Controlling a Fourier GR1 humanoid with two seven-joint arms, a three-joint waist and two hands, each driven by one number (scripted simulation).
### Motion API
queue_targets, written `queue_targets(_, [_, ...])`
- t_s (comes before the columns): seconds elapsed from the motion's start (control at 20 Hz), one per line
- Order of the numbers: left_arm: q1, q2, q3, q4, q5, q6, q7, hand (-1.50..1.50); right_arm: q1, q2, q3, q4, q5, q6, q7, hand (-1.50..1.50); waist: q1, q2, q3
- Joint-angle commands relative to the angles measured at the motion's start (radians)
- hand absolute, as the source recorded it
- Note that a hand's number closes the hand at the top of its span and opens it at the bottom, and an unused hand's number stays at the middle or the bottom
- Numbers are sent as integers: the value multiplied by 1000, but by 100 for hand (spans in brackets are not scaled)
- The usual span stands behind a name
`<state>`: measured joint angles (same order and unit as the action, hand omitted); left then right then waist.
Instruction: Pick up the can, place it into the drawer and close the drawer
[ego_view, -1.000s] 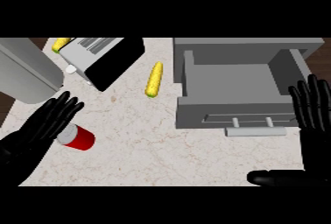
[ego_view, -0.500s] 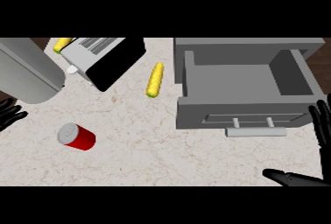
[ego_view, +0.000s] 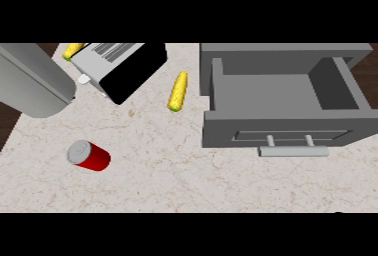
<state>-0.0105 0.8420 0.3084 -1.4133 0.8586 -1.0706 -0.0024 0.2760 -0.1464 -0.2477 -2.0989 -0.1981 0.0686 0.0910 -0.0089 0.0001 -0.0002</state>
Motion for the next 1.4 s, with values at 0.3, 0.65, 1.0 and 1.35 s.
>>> queue_targets(0.3, [-4,120,-132,115,306,-54,141,-150,62,-24,-111,41,-103,116,-62,-150,3,0,1])
queue_targets(0.65, [-110,130,-262,101,444,80,268,-150,124,-36,-172,-56,-173,166,-1,-150,-4,0,1])
queue_targets(1.0, [-147,-10,-283,56,328,167,315,-150,189,29,-192,-78,-168,222,-30,-150,-1,-1,0])
queue_targets(1.35, [-180,-123,-225,156,133,82,300,-150,114,-11,-258,-101,-203,222,50,-150,2,0,0])
